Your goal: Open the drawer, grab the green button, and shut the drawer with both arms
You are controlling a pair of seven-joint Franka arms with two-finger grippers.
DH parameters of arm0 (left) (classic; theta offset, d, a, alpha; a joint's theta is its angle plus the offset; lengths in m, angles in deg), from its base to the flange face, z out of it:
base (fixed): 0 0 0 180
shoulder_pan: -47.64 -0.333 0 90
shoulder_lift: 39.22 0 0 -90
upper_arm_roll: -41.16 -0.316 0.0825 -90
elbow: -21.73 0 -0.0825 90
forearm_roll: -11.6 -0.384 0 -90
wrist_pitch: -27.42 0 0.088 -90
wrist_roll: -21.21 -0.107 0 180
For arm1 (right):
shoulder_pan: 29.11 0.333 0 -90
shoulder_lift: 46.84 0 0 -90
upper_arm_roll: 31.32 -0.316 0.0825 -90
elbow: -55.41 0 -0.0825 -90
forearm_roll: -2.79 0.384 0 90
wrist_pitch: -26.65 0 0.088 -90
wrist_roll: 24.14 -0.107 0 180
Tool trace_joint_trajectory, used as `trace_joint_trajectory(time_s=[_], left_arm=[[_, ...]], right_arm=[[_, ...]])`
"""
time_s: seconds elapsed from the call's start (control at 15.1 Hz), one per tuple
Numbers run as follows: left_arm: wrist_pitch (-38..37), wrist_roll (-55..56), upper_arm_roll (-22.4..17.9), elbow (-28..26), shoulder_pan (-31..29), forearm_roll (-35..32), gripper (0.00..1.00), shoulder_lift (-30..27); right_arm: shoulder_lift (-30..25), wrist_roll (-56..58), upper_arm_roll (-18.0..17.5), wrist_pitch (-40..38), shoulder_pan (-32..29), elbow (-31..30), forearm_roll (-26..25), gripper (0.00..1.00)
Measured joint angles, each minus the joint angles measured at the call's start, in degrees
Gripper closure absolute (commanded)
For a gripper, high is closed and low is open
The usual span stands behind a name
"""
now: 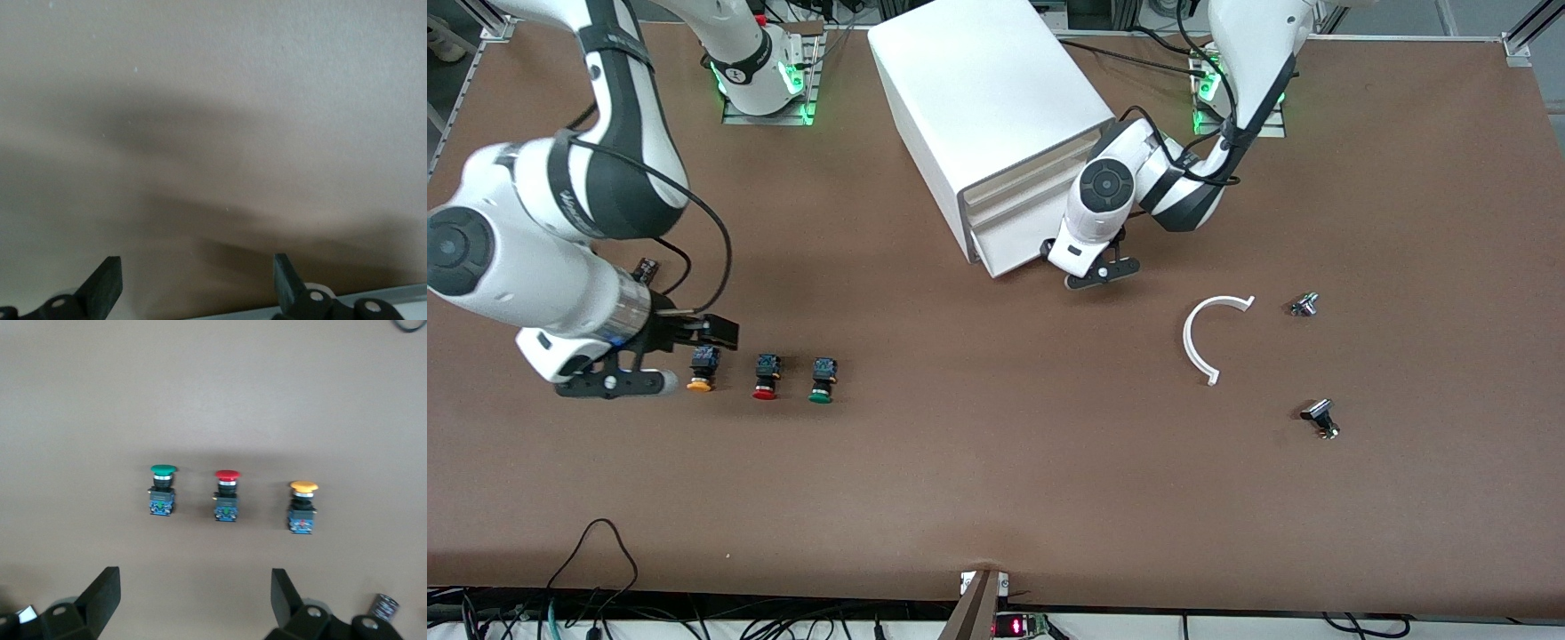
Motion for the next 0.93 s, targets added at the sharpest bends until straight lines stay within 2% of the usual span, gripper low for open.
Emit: trace_joint_trajectory(time_s=[0.2,0.53,0.73,0.93], left_arm=[[-0.75,2.19,1.51,-0.09,-0.03,0.41,0.0,0.0],[-3.15,2.8,2.97,-0.11,-0.03,6.09,0.0,0.0],[-3.71,2.95,3.21,-0.16,-0.01,6.25,0.0,0.0],[-4.15,2.98,3.32,-0.16,-0.01,6.26,0.0,0.0]], right_arm=[[-4.09,-1.02,-7.79,-0.93,-8.79,-2.24,-3.54,0.0],[-13.7,-2.29,-13.7,-1.42,-15.17,-9.53,-5.83,0.0],[-19.56,-3.21,-15.08,-1.81,-16.05,-13.73,-6.45,0.0],[-22.97,-3.61,-15.12,-4.22,-16.25,-15.49,-6.47,0.0]])
